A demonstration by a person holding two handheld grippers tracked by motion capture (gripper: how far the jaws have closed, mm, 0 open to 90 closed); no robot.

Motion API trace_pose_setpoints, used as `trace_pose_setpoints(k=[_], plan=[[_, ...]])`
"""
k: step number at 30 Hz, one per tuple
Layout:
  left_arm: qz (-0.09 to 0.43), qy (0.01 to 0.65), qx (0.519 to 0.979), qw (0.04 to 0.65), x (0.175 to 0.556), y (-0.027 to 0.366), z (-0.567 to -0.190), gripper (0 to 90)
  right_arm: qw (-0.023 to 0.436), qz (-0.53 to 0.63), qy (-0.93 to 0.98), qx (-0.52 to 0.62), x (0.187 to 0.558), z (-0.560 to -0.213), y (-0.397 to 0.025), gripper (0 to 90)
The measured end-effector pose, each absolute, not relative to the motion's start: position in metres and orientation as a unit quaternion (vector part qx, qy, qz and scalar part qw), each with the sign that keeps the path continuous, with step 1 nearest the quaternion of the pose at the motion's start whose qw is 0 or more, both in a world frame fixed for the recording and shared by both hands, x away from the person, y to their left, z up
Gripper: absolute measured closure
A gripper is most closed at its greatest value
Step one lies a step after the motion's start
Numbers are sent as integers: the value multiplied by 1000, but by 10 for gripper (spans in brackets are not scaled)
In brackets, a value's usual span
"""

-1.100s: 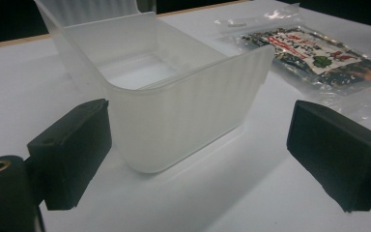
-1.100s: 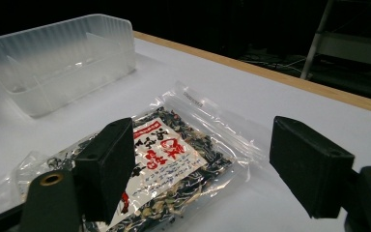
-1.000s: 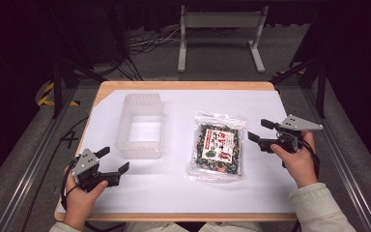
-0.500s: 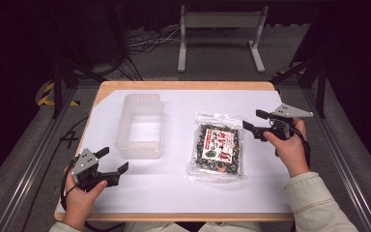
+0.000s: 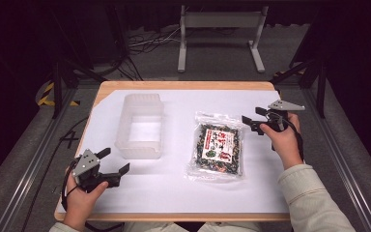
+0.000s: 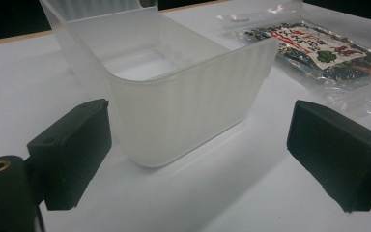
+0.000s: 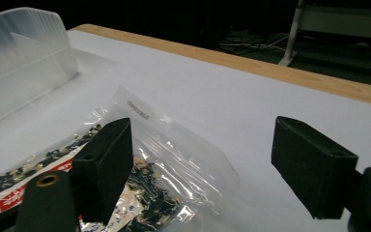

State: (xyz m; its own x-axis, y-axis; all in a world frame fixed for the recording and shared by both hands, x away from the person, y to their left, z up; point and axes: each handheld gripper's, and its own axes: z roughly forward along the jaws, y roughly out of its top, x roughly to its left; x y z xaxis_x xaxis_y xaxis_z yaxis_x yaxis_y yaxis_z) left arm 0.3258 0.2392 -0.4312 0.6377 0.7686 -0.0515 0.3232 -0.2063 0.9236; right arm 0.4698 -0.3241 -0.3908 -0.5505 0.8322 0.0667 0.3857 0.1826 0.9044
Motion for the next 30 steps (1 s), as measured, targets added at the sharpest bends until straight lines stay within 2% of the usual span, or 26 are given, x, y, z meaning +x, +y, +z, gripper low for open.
trace_pose_setpoints(k=[12, 30], plan=[[220, 365, 748, 508, 319, 241, -433, 94, 202, 469, 739, 439, 492, -417, -323, 235], [222, 360, 752, 505, 314, 242, -434, 98, 161, 441, 760, 449, 505, -435, -311, 211]])
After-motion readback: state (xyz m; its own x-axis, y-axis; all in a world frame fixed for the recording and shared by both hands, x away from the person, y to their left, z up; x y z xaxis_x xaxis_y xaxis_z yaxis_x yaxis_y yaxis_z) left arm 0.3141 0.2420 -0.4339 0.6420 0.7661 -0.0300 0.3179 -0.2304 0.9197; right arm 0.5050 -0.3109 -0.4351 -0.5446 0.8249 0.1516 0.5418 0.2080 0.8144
